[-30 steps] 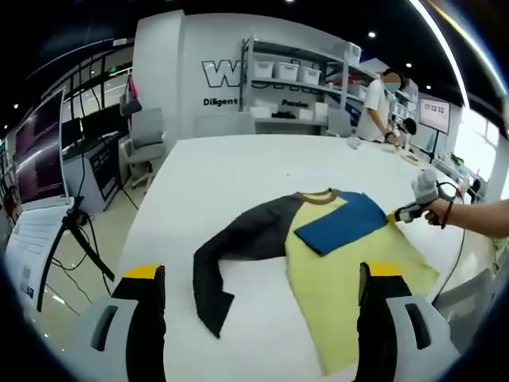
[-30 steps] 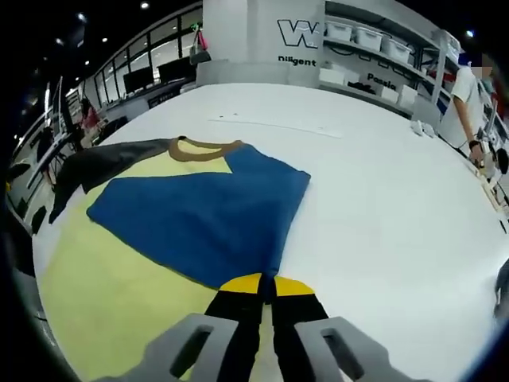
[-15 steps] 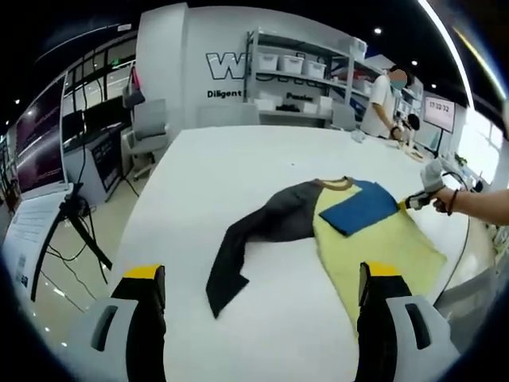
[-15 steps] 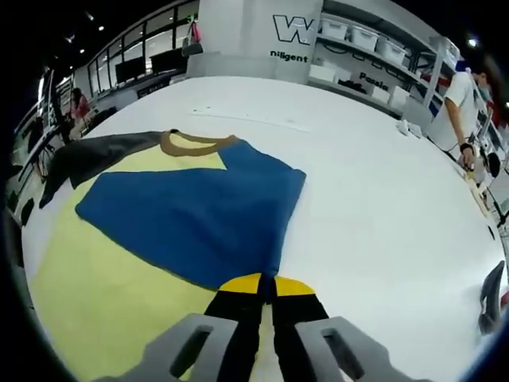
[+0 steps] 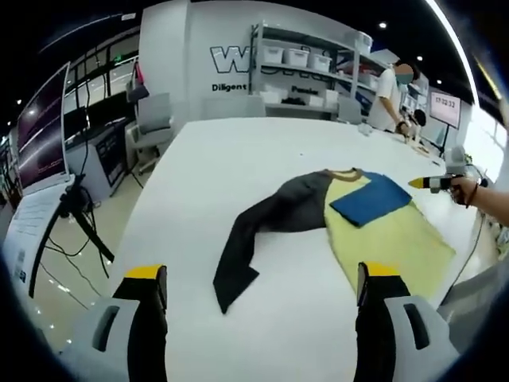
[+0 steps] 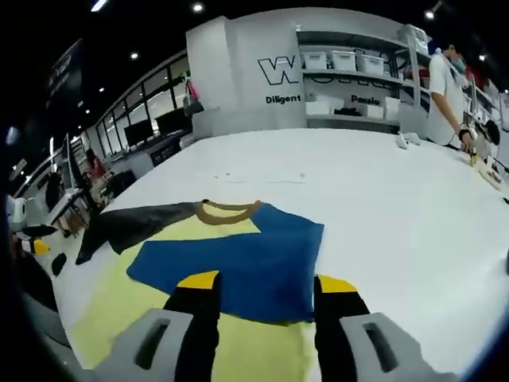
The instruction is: Fold the garment on the visible template until the final outline fits inside the template.
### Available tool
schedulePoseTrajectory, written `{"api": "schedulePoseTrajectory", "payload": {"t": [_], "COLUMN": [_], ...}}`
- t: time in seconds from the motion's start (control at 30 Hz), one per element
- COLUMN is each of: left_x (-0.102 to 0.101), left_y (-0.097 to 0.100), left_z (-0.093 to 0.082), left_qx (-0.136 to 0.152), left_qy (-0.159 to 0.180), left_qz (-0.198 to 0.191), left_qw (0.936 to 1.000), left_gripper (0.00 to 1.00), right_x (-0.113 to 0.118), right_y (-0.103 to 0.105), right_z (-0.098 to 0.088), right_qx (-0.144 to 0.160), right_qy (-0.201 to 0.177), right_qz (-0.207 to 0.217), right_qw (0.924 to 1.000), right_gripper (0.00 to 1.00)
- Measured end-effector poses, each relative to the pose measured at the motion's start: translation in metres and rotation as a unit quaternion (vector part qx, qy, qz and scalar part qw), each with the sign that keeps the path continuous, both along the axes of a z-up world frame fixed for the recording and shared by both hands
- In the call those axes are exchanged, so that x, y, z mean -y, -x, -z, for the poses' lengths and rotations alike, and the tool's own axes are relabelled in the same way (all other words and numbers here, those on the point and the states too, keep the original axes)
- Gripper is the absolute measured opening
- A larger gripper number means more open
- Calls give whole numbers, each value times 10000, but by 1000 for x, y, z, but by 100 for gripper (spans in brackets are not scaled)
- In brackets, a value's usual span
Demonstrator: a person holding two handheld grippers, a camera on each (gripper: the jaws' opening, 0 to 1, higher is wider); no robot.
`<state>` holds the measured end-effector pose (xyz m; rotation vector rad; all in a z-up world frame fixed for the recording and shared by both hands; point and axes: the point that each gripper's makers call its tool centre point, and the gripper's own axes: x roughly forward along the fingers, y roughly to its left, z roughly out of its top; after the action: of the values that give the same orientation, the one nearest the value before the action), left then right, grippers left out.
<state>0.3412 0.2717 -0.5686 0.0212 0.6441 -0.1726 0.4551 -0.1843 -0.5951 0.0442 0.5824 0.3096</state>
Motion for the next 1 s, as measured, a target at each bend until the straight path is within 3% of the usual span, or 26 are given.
{"api": "schedulePoseTrajectory", "payload": {"t": [0.3,0.5,0.93,1.0], "left_x": [-8,-12,-25,-28], "left_y": [1,3,-6,-5], "left_z": [9,22,61,69], "left_qx": [-50,-195,-528,-744], "left_qy": [53,61,-168,-203], "left_qz": [-84,-142,-212,-265], "left_qw": [9999,9997,9982,9967], "left_gripper": [95,92,70,67], "right_x": [-25,-44,-59,-59], "right_y": [29,61,111,115], "right_z": [-17,-20,-21,-20], "right_qx": [-74,-188,-282,-317], "right_qy": [-99,-73,-68,-56], "right_qz": [-475,-866,-1202,-1224], "right_qw": [9988,9960,9923,9920], "right_gripper": [72,87,92,91]}}
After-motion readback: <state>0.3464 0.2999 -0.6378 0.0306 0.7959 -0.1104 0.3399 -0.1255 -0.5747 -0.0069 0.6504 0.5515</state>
